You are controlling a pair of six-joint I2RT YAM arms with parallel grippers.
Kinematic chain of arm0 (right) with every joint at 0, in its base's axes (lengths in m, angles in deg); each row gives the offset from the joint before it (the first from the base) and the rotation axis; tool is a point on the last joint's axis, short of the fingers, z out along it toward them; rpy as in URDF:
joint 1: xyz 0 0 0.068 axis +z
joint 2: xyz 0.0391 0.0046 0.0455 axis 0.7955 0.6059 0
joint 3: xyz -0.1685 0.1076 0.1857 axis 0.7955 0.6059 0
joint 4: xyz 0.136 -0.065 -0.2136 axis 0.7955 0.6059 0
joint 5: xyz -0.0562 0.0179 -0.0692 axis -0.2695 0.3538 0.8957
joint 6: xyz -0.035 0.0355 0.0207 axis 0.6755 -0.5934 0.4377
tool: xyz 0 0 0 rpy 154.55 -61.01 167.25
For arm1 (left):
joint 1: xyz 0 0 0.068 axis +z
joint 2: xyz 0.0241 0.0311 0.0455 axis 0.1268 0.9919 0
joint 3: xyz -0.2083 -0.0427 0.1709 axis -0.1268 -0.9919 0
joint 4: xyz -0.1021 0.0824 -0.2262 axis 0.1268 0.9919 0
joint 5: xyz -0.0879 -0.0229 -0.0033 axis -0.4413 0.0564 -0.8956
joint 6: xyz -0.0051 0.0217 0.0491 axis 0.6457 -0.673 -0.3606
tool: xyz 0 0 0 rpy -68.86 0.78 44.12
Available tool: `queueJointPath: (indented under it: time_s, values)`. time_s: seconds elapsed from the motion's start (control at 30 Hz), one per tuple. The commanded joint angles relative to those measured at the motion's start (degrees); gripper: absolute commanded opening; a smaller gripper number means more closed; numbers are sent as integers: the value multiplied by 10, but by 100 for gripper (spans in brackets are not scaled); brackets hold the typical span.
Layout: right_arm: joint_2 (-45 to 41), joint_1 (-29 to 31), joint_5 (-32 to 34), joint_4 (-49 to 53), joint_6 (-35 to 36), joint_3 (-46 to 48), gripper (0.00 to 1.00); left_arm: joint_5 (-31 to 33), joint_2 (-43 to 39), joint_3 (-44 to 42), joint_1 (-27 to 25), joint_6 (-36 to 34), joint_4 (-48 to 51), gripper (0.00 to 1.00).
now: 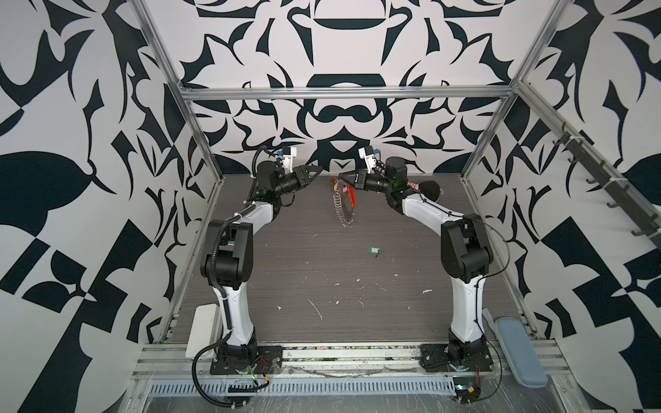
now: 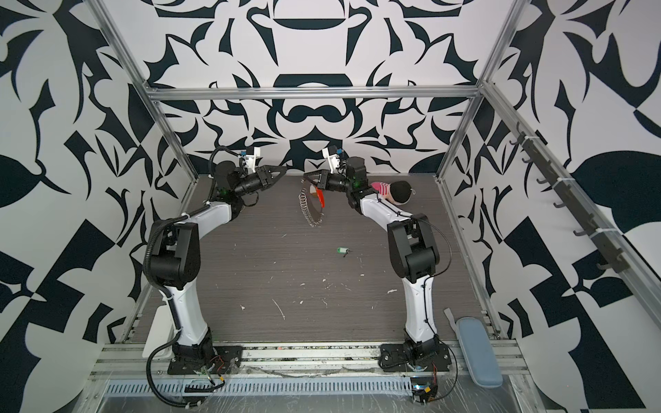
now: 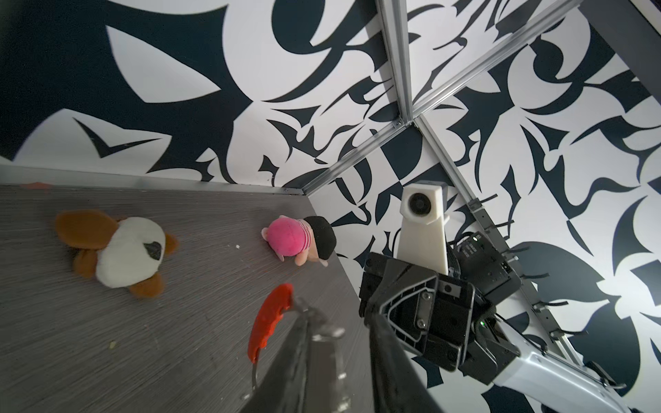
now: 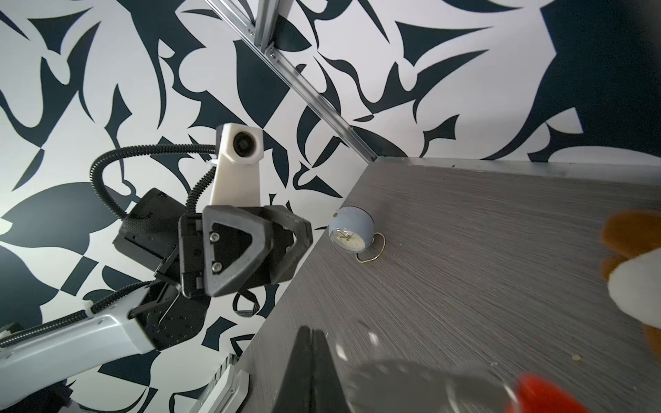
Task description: Put the keys on the keyring
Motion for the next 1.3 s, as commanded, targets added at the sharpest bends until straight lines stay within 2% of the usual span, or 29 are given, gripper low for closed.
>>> queueJointPath:
  time_s: [0.0,0.17,0.23,0.33,0.4,0.47,0.57,0.7,0.8,0.9,1.27]
  values:
    - [-9,0,-15,-65,-17,-28,0,-20,11,27,-8,-3,9,33]
    - [-4,-3,3,-50,-11,-28,0,-25,31,50,-6,0,20,34]
    - [0,-4,28,14,23,-32,0,-15,23,40,-1,-21,41,34]
    - [17,3,91,154,86,-55,0,20,-4,11,1,-95,118,34]
    - [35,15,164,249,136,-75,0,50,-17,-4,1,-131,169,34]
    - [56,25,207,293,158,-85,0,73,-28,-22,2,-146,190,34]
    - [90,32,234,303,157,-83,0,90,-40,-47,2,-160,204,34]
    - [123,39,229,325,164,-85,1,94,-52,-76,2,-163,207,34]
    - [130,46,237,333,180,-75,10,98,-62,-100,2,-164,198,34]
    - [136,54,236,342,185,-61,15,98,-69,-117,3,-166,195,34]
    - [75,124,259,361,219,70,16,94,-92,-157,15,-171,186,34]
